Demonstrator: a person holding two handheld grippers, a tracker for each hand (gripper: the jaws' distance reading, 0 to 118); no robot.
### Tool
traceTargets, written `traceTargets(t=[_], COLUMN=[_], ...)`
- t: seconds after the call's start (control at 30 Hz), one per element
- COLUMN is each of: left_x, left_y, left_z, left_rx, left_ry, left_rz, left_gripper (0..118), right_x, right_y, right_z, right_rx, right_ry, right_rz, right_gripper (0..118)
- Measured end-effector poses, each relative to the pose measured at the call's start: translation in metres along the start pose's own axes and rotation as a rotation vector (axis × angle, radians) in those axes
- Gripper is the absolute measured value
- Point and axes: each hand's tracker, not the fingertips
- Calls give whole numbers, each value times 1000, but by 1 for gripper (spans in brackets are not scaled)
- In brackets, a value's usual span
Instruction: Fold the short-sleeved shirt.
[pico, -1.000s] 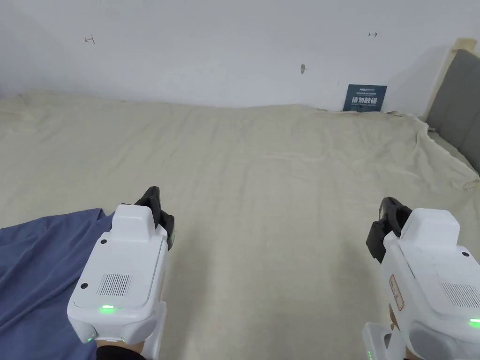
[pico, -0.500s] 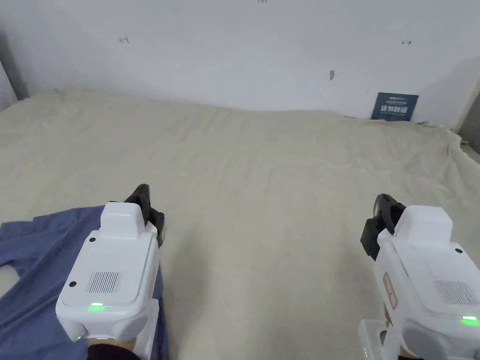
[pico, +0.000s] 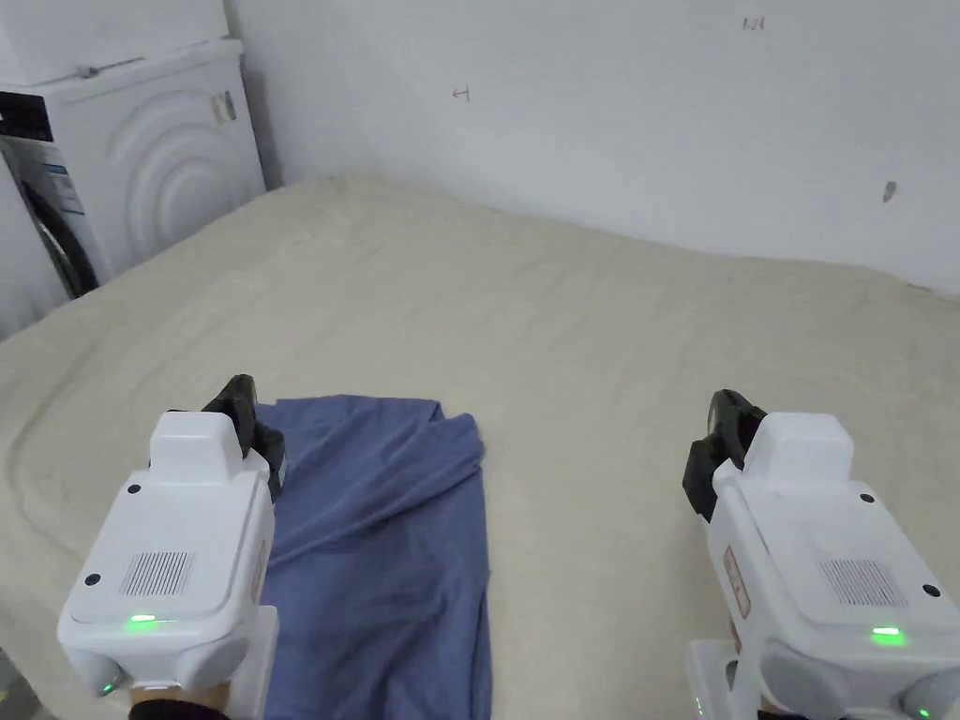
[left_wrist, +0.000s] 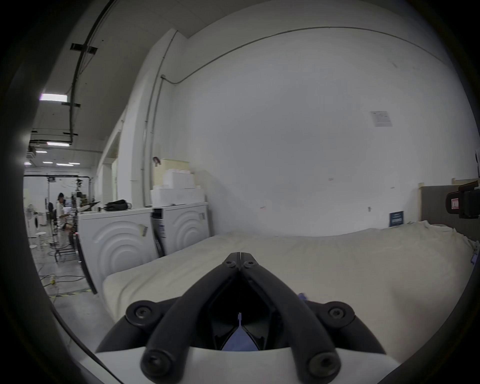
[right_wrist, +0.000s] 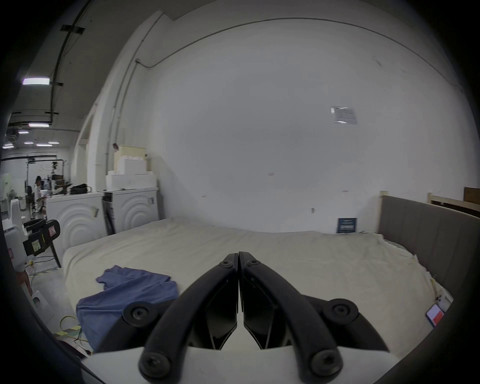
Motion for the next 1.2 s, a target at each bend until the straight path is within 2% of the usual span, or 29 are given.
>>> traceTargets(t=[0.3,0.5,0.73,0.97,1.2], left_x=[-70,-87,-85,-70,-49], left_y=[-8,-12,-14,-14,-24], left_z=[24,27,17,-16,-94], left_rx=[-21,-37,-45,-83,-303], left_ry=[128,162,149,51,-96], left_rz=[-22,-19,-19,13,49], left_gripper=[0,0,0,0,0], right_x=[-70,-88,-84,-69,-49], right_y=[-1,-7,-8,-4,-7], right_z=[-13,-16,-16,-22,-37], right_rx=[1,-5,-17,-22,-44], right_ry=[139,185,187,155,112], right_rz=[-5,9,20,26,32], right_gripper=[0,0,0,0,0])
